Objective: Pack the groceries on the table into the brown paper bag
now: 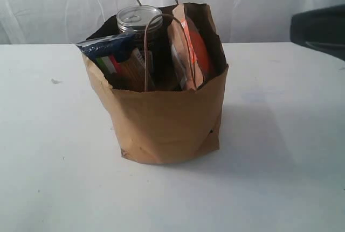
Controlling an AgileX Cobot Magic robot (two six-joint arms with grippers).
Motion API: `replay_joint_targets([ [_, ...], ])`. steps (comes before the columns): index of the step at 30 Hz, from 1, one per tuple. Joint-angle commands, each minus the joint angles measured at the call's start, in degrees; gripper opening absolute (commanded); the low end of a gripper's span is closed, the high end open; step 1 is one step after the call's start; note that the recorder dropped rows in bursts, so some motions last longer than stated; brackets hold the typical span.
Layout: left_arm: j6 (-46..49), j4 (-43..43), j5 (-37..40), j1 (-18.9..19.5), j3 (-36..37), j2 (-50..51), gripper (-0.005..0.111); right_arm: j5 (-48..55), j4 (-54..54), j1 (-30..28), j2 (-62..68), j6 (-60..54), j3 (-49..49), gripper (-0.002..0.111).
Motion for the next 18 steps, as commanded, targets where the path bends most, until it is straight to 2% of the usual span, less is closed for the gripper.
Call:
replay_joint_targets([
  [1,-0.07,-0.03,-0.17,0.18,0.24,-0.29,0.000,6.18,0.25,-0.08,-4.22,0.28,0.90,0.000],
  [18,-0.07,-0.03,-0.17,0.18,0.24,-0.29,0.000,7.23,-0.11,-0.08,-8.98,0.28,0.90,0.000],
])
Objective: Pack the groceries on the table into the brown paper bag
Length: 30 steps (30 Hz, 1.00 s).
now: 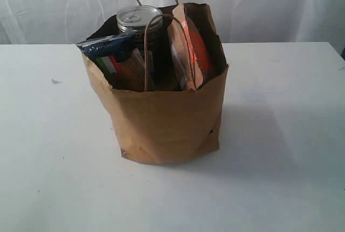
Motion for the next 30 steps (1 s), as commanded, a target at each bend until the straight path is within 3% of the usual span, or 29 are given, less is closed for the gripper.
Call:
replay_joint_targets([
  [1,-0.07,-0.03,-0.17,0.18,0.24,-0.29,0.000,0.04,-0.34,-0.08,-0.31,0.20,0.18,0.000],
  [7,-0.07,-0.03,-0.17,0.18,0.24,-0.29,0.000,-9.35,-1.32,1.04,-1.87,-1.68,4.88,0.000],
  [12,-0.07,-0.03,-0.17,0.18,0.24,-0.29,0.000,-17.39,-1.47,-1.54,-4.83,-2.74,14.11,0.000],
  [21,-0.07,-0.03,-0.17,0.18,0.24,-0.29,0.000,-22.12,-1.25,-10.87,-12.85,-2.86,29.98,0.000],
  [30,-0.07,-0.03,-0.17,0.18,0.24,-0.29,0.000,-23.95,-1.25,-22.21,-20.67,-3.38,36.35,0.000],
])
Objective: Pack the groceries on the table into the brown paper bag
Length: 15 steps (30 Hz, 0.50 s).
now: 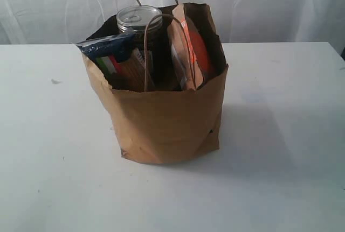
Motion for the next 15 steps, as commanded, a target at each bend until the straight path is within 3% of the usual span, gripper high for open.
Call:
replay_joint_targets([
  [1,-0.07,-0.03,-0.17,0.18,0.24,-0.29,0.000,-1.27,-0.52,-5.36,-3.62,-1.34,2.62,0.000],
  [15,-0.07,-0.03,-0.17,0.18,0.24,-0.29,0.000,-1.23,-0.52,-19.03,-12.64,-1.34,13.16,0.000],
])
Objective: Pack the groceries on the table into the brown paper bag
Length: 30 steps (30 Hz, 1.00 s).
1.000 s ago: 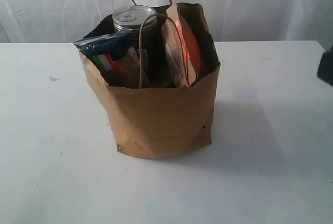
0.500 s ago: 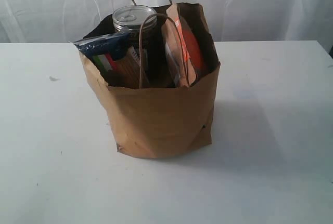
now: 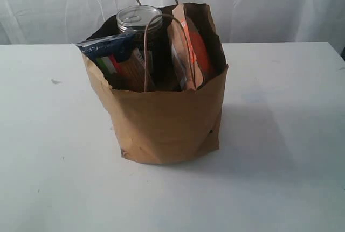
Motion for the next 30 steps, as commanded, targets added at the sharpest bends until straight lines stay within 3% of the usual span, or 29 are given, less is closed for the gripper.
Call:
replay_joint_targets([
  [1,-0.07,-0.03,-0.17,0.18,0.24,-0.29,0.000,-0.27,-0.52,-2.49,-0.77,-0.13,2.57,0.000],
  [21,-0.07,-0.03,-0.17,0.18,0.24,-0.29,0.000,0.55,-0.71,-2.61,-0.77,0.03,2.82,0.000],
  [30,-0.07,-0.03,-0.17,0.18,0.24,-0.29,0.000,0.73,-0.84,-2.61,-0.77,-9.47,3.37,0.000],
])
